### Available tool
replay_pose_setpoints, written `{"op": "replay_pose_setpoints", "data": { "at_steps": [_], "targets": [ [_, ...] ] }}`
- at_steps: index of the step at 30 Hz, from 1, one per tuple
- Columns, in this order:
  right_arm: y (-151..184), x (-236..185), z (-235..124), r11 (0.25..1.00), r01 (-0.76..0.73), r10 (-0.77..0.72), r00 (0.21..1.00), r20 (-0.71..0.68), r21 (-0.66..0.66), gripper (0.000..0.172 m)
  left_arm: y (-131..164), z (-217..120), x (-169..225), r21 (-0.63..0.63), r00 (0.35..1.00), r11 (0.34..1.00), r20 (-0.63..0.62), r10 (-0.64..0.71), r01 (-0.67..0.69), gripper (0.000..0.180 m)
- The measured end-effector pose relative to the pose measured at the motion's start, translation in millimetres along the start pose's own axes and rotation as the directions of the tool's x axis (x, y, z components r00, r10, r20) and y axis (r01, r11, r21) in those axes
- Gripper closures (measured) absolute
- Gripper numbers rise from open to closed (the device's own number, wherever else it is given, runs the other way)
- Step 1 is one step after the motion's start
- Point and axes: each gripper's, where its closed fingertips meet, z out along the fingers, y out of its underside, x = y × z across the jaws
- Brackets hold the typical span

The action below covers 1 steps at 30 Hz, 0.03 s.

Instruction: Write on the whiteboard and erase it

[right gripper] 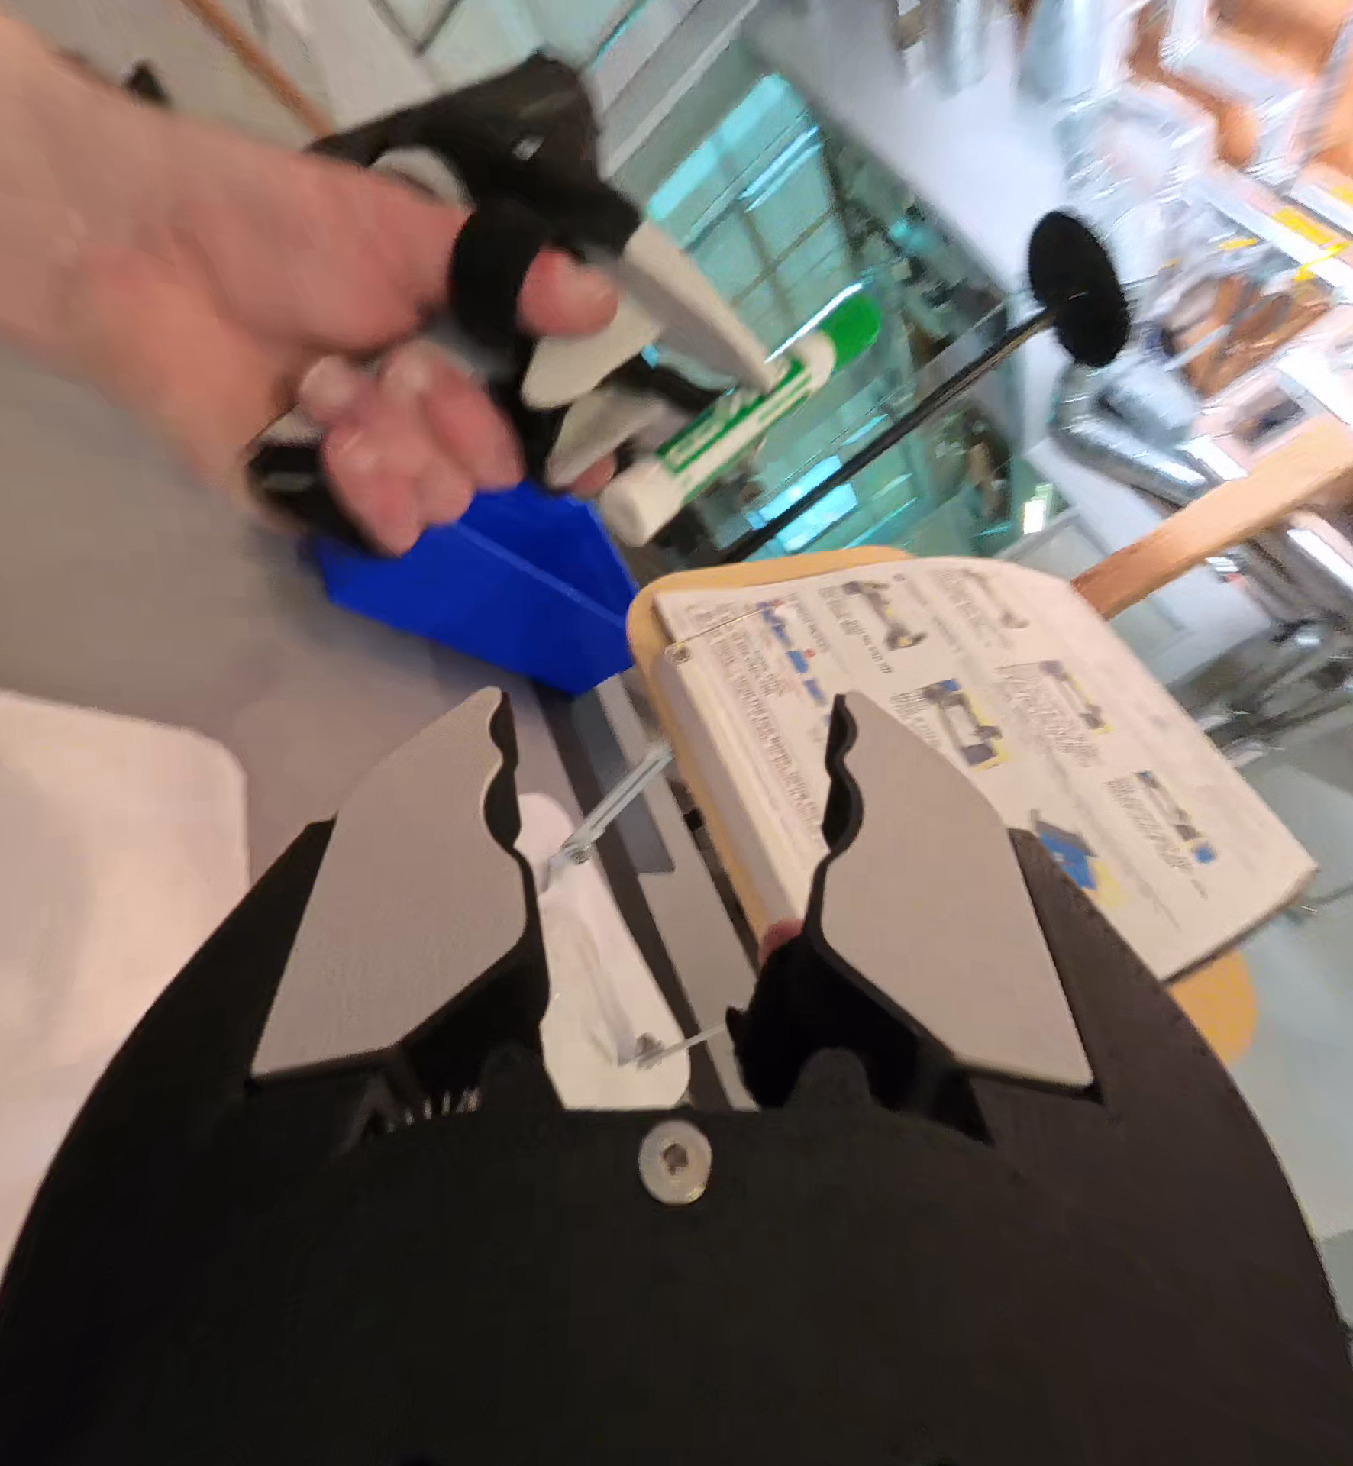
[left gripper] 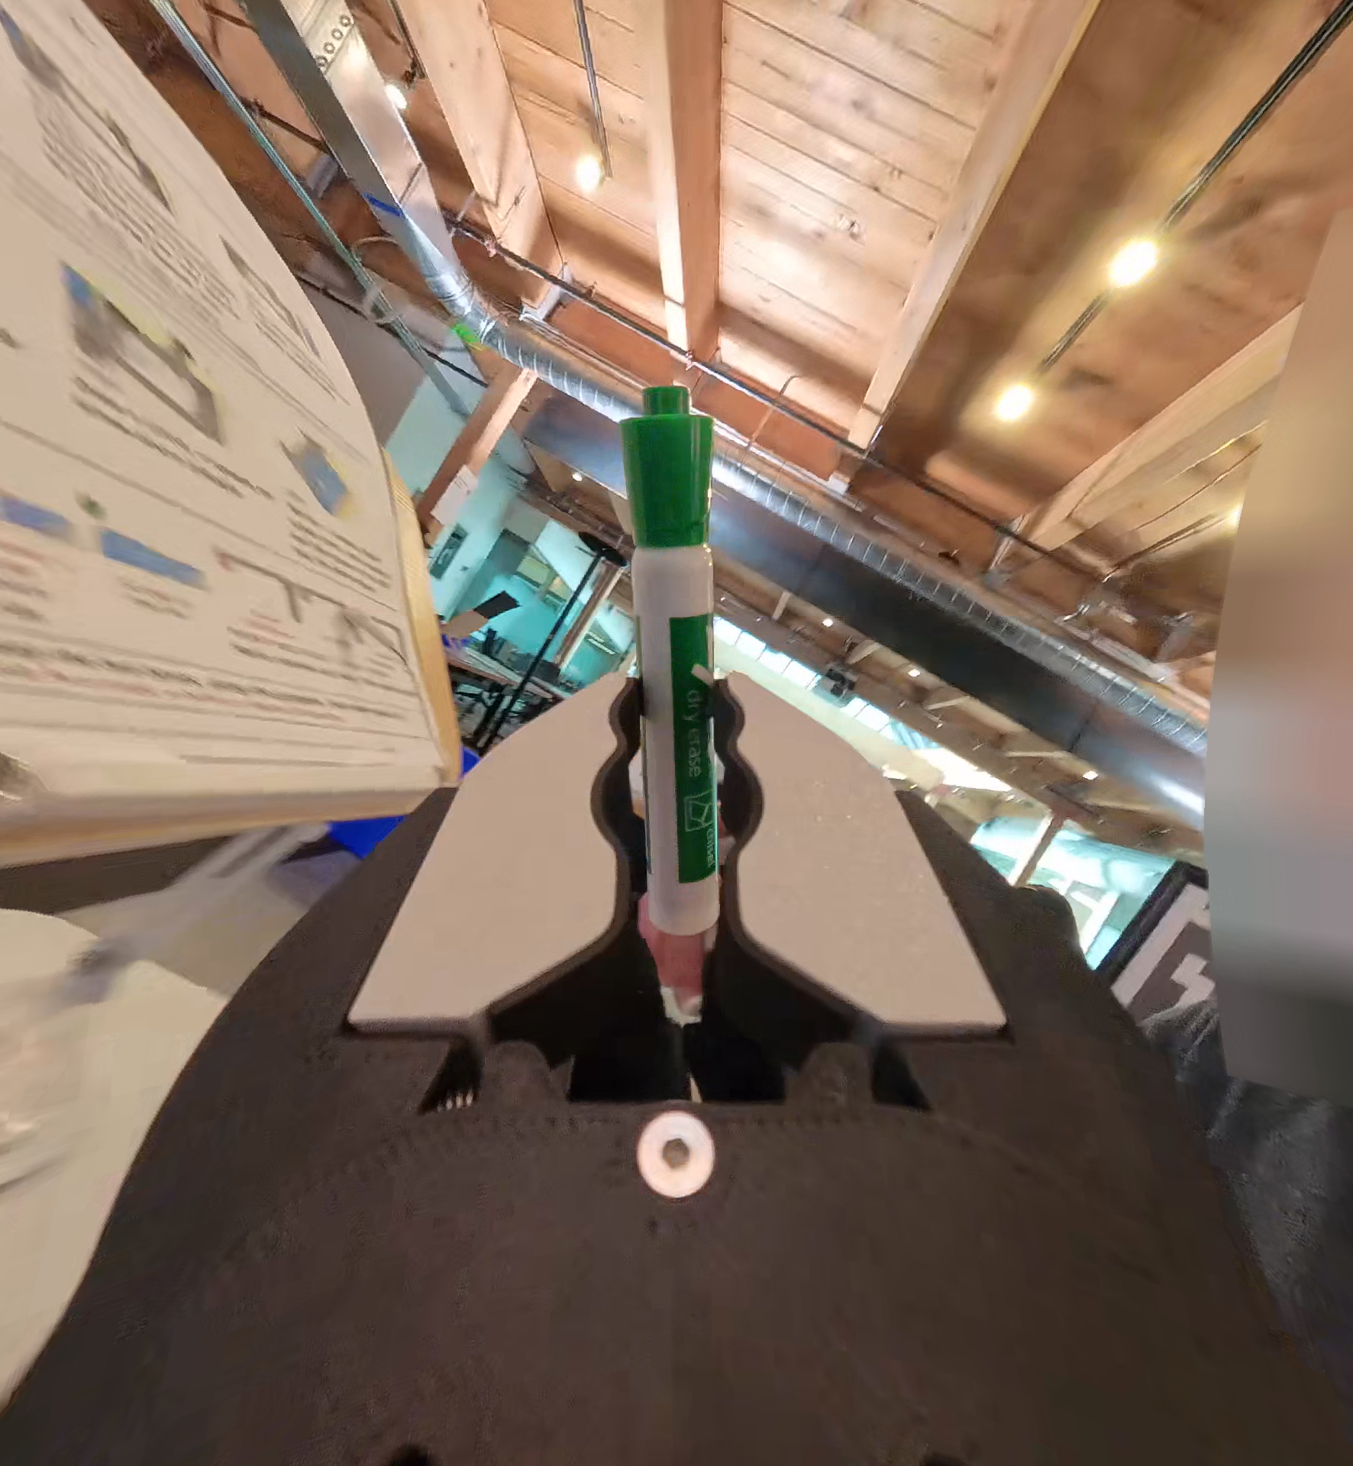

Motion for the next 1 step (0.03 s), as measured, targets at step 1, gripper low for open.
{"op": "replay_pose_setpoints", "data": {
  "at_steps": [1],
  "targets": [
    [-4.4,6.0,0.1,1.000,0.000,0.001,0.998,-0.061,0.017,0.096,11.7,7.3,4.3,0.017,0.999,0.999,-0.015,-0.033,0.033,0.162]
  ]
}}
